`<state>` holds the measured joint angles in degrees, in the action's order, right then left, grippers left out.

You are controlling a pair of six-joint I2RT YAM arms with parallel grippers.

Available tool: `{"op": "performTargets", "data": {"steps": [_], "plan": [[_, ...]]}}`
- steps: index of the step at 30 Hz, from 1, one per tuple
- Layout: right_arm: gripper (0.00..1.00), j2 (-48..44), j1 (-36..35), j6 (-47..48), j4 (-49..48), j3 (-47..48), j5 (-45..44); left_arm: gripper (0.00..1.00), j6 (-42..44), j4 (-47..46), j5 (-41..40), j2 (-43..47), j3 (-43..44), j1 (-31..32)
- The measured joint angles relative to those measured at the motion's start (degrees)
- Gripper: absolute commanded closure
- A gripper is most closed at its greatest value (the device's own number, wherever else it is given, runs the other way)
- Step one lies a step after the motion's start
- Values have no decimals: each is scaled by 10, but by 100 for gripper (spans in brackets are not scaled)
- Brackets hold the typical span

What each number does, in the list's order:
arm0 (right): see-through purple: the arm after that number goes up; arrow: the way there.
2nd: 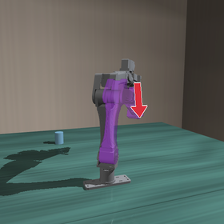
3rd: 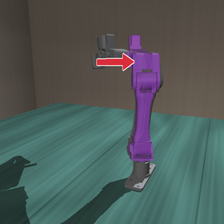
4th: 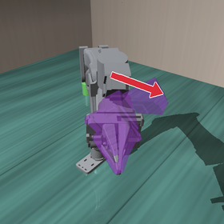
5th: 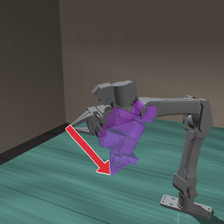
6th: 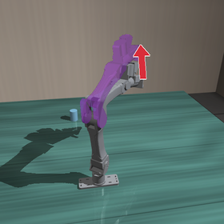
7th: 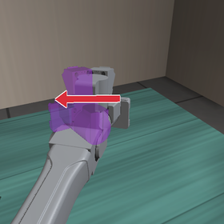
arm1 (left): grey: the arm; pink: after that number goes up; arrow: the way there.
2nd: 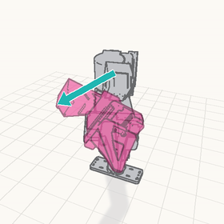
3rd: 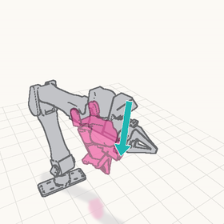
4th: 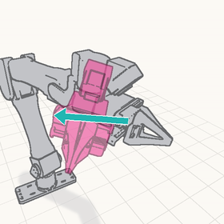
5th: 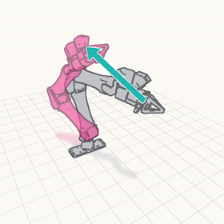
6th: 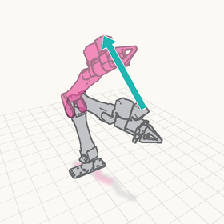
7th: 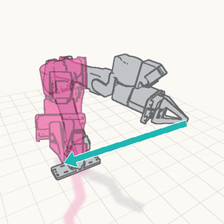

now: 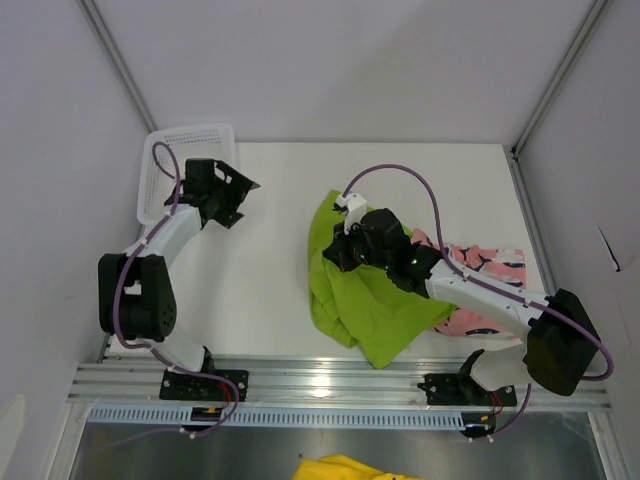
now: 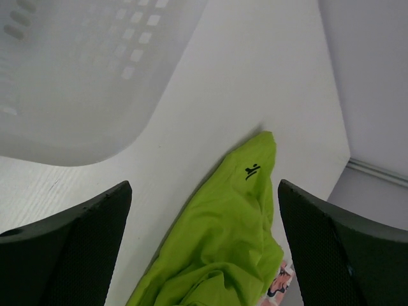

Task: Fold and stack the shorts
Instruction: Move the shorts to the center of the board

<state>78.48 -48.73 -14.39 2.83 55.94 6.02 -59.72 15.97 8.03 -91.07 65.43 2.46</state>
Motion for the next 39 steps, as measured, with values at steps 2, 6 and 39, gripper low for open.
{"op": "performTargets", "data": {"steps": [2,6,39], "plan": [[100,0,10,0,-23,-19,9,2,-8,10,-11,-31,14,5],[100,1,30,-1,-62,-57,31,2,-7,49,-35,-105,87,6],[100,-64,-187,21,106,203,14,1,138,127,-184,473,-52,44]]}}
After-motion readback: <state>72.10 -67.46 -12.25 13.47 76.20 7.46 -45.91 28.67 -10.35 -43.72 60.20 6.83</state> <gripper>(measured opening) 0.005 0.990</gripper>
